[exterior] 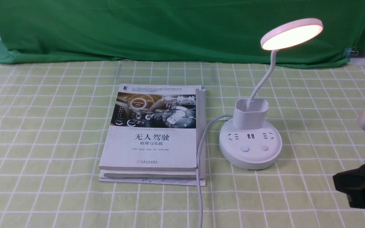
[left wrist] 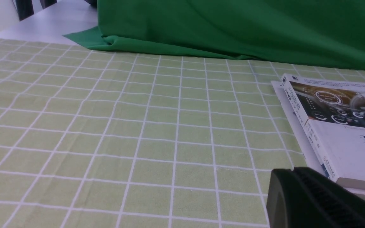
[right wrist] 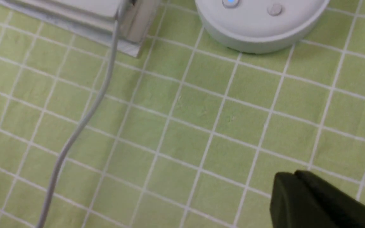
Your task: Turn on the table lamp on the green coffee tablecloth with your hand.
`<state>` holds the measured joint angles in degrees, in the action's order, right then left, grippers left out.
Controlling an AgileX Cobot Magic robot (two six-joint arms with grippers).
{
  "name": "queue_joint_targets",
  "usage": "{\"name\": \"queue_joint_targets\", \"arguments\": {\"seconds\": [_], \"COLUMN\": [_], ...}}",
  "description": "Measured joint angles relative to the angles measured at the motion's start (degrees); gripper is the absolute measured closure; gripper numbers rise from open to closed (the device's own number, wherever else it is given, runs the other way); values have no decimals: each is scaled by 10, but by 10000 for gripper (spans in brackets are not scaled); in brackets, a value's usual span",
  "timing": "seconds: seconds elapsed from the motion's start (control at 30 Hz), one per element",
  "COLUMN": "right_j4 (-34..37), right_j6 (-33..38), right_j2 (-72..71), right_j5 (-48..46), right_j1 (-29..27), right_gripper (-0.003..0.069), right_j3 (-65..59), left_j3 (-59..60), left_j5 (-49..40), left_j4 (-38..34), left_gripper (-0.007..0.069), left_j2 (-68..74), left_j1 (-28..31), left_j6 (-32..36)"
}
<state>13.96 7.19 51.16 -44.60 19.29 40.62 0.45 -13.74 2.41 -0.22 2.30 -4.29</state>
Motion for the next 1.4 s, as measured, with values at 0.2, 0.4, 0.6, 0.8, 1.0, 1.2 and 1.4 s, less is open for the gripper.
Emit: {"name": "queue_joint_targets", "arguments": {"seconds": [0.2, 0.4, 0.6, 0.8, 1.0, 1.2, 1.4], "right_j4": [0, -15, -42, -45, -46, -46, -46], "right_j6": [-4, 3, 80, 103, 103, 94, 90], "right_j2": [-84, -123, -245, -377, -464, -510, -510], "right_j5": [27, 78, 267, 366, 369, 309, 302], "right_j1": [0, 0, -77, -156, -179, -180, -181], "right_gripper": [603, 600, 608, 632, 632, 632, 623], "right_j3": [-1, -9, -152, -322, -407, -410, -410], "left_j3": [0, 0, 0, 0, 0, 0, 0], "left_j5": [0, 0, 0, 0, 0, 1, 0], "left_j4": [0, 0, 0, 0, 0, 0, 0], "left_gripper": [622, 622, 622, 622, 622, 622, 622], "left_j2": [0, 0, 0, 0, 0, 0, 0], "left_j1": [0, 0, 0, 0, 0, 0, 0], "left_j6": [0, 0, 0, 0, 0, 0, 0]}}
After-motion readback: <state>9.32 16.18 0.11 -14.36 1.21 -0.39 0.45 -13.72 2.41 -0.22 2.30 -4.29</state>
